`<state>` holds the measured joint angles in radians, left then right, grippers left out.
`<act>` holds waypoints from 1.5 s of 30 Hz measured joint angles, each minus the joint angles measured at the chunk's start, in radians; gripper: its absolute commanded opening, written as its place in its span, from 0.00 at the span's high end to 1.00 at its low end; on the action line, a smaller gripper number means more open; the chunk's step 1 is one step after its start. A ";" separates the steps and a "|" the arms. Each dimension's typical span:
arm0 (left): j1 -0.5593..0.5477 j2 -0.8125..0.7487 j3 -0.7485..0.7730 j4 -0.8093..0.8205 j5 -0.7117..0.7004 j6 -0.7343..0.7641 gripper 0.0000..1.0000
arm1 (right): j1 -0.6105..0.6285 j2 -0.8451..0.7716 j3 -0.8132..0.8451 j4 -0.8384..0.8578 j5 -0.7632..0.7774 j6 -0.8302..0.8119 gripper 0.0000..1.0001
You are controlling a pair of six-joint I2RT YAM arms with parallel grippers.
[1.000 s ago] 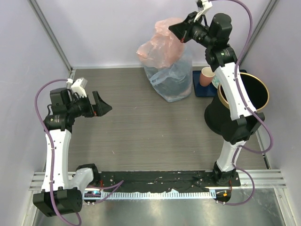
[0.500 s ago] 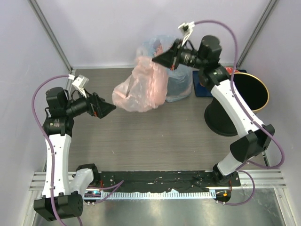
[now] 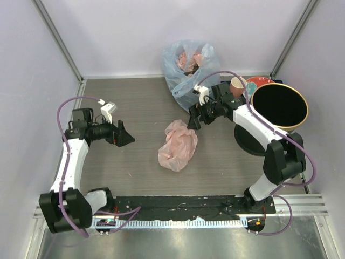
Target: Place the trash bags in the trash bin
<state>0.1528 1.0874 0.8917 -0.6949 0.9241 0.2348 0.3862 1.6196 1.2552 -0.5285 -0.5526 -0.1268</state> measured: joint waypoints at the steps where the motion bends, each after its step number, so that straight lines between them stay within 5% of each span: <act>1: 0.000 0.026 0.000 0.000 -0.001 0.006 0.10 | 0.006 -0.010 0.025 -0.024 0.024 -0.004 0.04; 6: -0.027 0.142 0.001 0.018 -0.006 0.005 0.10 | 0.098 -0.127 0.096 -0.087 0.130 -0.004 0.04; 11: -0.202 0.254 0.021 0.098 -0.061 -0.026 0.09 | 0.208 -0.230 0.024 -0.102 0.191 0.006 0.03; 21: -0.529 0.499 0.187 0.251 -0.153 -0.156 0.08 | -0.042 -0.188 -0.087 -0.158 0.153 0.068 0.03; 34: -0.695 0.678 0.358 0.354 -0.319 -0.250 0.19 | -0.048 -0.370 -0.169 -0.291 0.018 0.107 0.02; 36: -0.712 0.727 0.375 0.356 -0.333 -0.260 0.34 | -0.042 -0.369 -0.183 -0.312 0.002 0.106 0.01; 37: -0.719 0.747 0.380 0.354 -0.338 -0.268 0.53 | -0.040 -0.360 -0.189 -0.325 -0.011 0.105 0.00; 39: -0.725 0.772 0.384 0.343 -0.349 -0.281 0.70 | -0.019 -0.335 -0.195 -0.338 -0.024 0.106 0.00; 40: -0.724 0.775 0.384 0.336 -0.356 -0.281 0.91 | -0.002 -0.323 -0.198 -0.342 -0.026 0.106 0.00; 42: -0.719 0.772 0.384 0.325 -0.364 -0.287 1.00 | 0.027 -0.295 -0.199 -0.350 -0.026 0.105 0.01; 44: -0.706 0.758 0.383 0.320 -0.358 -0.294 1.00 | 0.047 -0.255 -0.199 -0.356 -0.023 0.105 0.24; 45: -0.697 0.740 0.381 0.317 -0.355 -0.302 1.00 | 0.051 -0.228 -0.200 -0.355 -0.016 0.108 0.61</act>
<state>-0.5438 1.8271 1.2728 -0.3779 0.5694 -0.0669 0.4377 1.3918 1.0554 -0.8837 -0.5690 -0.0189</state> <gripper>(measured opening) 0.015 0.910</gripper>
